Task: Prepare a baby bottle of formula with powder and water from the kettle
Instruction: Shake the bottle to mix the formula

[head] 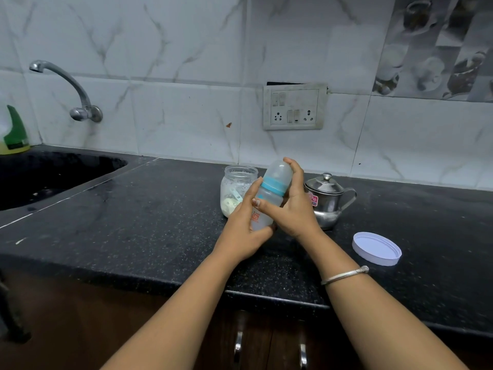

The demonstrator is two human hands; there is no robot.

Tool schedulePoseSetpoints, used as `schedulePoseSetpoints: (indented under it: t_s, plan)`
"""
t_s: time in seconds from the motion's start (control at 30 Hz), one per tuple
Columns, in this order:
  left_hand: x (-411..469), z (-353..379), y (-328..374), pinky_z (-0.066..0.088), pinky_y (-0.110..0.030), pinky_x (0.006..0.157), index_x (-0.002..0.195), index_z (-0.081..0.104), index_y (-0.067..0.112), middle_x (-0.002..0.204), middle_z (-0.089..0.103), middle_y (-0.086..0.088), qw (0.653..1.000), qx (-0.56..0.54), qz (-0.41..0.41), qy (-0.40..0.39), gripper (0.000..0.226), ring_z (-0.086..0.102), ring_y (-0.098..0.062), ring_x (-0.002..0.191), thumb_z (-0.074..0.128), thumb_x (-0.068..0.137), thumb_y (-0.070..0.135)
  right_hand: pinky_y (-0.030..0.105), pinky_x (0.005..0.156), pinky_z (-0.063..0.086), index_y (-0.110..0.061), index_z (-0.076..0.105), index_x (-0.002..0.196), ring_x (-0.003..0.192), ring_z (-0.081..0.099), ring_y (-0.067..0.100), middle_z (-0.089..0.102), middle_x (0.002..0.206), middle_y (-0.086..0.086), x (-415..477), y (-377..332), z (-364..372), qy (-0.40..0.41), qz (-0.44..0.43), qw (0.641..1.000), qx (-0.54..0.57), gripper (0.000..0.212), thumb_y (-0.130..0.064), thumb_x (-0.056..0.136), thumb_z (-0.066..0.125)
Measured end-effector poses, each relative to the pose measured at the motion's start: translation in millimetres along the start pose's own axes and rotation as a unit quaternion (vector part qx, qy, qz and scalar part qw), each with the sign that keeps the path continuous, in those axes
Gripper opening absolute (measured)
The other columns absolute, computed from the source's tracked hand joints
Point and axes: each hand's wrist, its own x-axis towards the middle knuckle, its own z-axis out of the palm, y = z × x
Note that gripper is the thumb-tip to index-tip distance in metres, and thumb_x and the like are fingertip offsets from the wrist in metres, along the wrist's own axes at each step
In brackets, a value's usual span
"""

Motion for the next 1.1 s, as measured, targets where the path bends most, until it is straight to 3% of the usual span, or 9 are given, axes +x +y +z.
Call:
schedulePoseSetpoints:
  t_s: [0.13, 0.3, 0.53, 0.63, 0.7, 0.77, 0.83, 0.9, 1.1]
  plan:
    - [-0.7, -0.1, 1.7, 0.044, -0.008, 0.084, 0.144, 0.019, 0.036, 0.129, 0.055, 0.005, 1.0, -0.011, 0.005, 0.007, 0.087, 0.058, -0.001, 0.107, 0.059, 0.077, -0.002, 0.046, 0.08, 0.055, -0.043, 0.017, 0.136, 0.083, 0.066, 0.017, 0.059, 0.091, -0.012, -0.9, -1.1, 2.8, 0.003, -0.009, 1.0, -0.003, 0.089, -0.031, 0.071, 0.076]
    - [-2.0, -0.4, 2.9, 0.043, -0.005, 0.08, 0.143, 0.025, 0.036, 0.122, 0.056, 0.013, 0.999, -0.006, 0.013, 0.029, 0.086, 0.057, 0.012, 0.101, 0.066, 0.075, 0.002, 0.046, 0.082, 0.055, -0.051, 0.016, 0.133, 0.086, 0.066, 0.017, 0.061, 0.094, -0.01, -2.1, -3.4, 5.4, -0.002, -0.002, 1.0, 0.022, 0.093, -0.039, 0.062, 0.074]
    - [-1.0, -1.1, 2.8, 0.046, -0.009, 0.068, 0.136, 0.028, 0.042, 0.107, 0.061, 0.008, 0.997, 0.032, -0.009, 0.076, 0.086, 0.061, -0.001, 0.086, 0.074, 0.069, 0.016, 0.049, 0.084, 0.055, -0.048, 0.02, 0.134, 0.09, 0.066, 0.024, 0.061, 0.103, 0.002, 3.2, 2.6, 6.5, 0.025, 0.06, 0.994, 0.093, 0.097, -0.034, 0.058, 0.079]
    - [-0.6, -0.4, 1.4, 0.049, -0.019, 0.078, 0.135, 0.026, 0.035, 0.109, 0.055, 0.006, 0.993, 0.03, 0.009, 0.111, 0.094, 0.06, -0.01, 0.094, 0.084, 0.06, 0.033, 0.041, 0.074, 0.058, -0.034, 0.023, 0.137, 0.088, 0.064, 0.022, 0.054, 0.117, 0.013, 7.3, 0.2, 3.9, 0.086, 0.141, 0.965, 0.205, 0.088, -0.02, 0.07, 0.079]
    - [-0.6, 0.4, 1.0, 0.053, -0.027, 0.084, 0.129, 0.027, 0.039, 0.116, 0.05, 0.006, 0.991, 0.01, 0.028, 0.127, 0.094, 0.061, -0.014, 0.1, 0.085, 0.055, 0.04, 0.035, 0.06, 0.056, -0.023, 0.031, 0.133, 0.076, 0.065, 0.017, 0.058, 0.106, 0.009, 9.0, -6.0, 3.5, 0.113, 0.2, 0.922, 0.31, 0.067, -0.018, 0.08, 0.072]
    - [-1.4, 1.7, 2.8, 0.054, -0.026, 0.083, 0.12, 0.028, 0.044, 0.121, 0.047, 0.003, 0.988, -0.006, 0.05, 0.145, 0.086, 0.061, -0.013, 0.1, 0.087, 0.059, 0.029, 0.033, 0.053, 0.055, -0.015, 0.041, 0.122, 0.068, 0.065, 0.015, 0.059, 0.092, 0.007, 11.0, -10.5, 3.5, 0.12, 0.236, 0.886, 0.381, 0.045, -0.021, 0.085, 0.066]
    - [-1.6, 2.5, 2.7, 0.055, -0.022, 0.079, 0.115, 0.029, 0.046, 0.121, 0.046, -0.001, 0.983, -0.024, 0.065, 0.168, 0.08, 0.063, -0.01, 0.092, 0.084, 0.065, 0.017, 0.039, 0.058, 0.054, -0.012, 0.051, 0.104, 0.07, 0.065, 0.021, 0.061, 0.088, 0.01, 12.0, -12.7, 3.0, 0.097, 0.269, 0.862, 0.419, 0.024, -0.027, 0.088, 0.061]
    - [-1.0, 2.5, 1.4, 0.055, -0.02, 0.075, 0.113, 0.033, 0.043, 0.117, 0.048, -0.002, 0.979, -0.021, 0.077, 0.185, 0.071, 0.063, -0.008, 0.083, 0.08, 0.07, 0.013, 0.038, 0.057, 0.053, -0.012, 0.054, 0.094, 0.073, 0.064, 0.026, 0.062, 0.09, 0.014, 11.6, -14.7, 1.9, 0.075, 0.297, 0.84, 0.448, 0.021, -0.032, 0.089, 0.059]
    - [-0.6, 3.5, -0.7, 0.054, -0.018, 0.071, 0.117, 0.042, 0.023, 0.11, 0.052, 0.004, 0.979, 0.024, 0.095, 0.179, 0.055, 0.061, -0.003, 0.081, 0.076, 0.075, 0.014, 0.03, 0.047, 0.054, -0.01, 0.051, 0.104, 0.077, 0.065, 0.026, 0.063, 0.096, 0.015, 12.2, -14.4, 1.4, 0.093, 0.275, 0.849, 0.441, 0.027, -0.031, 0.089, 0.059]
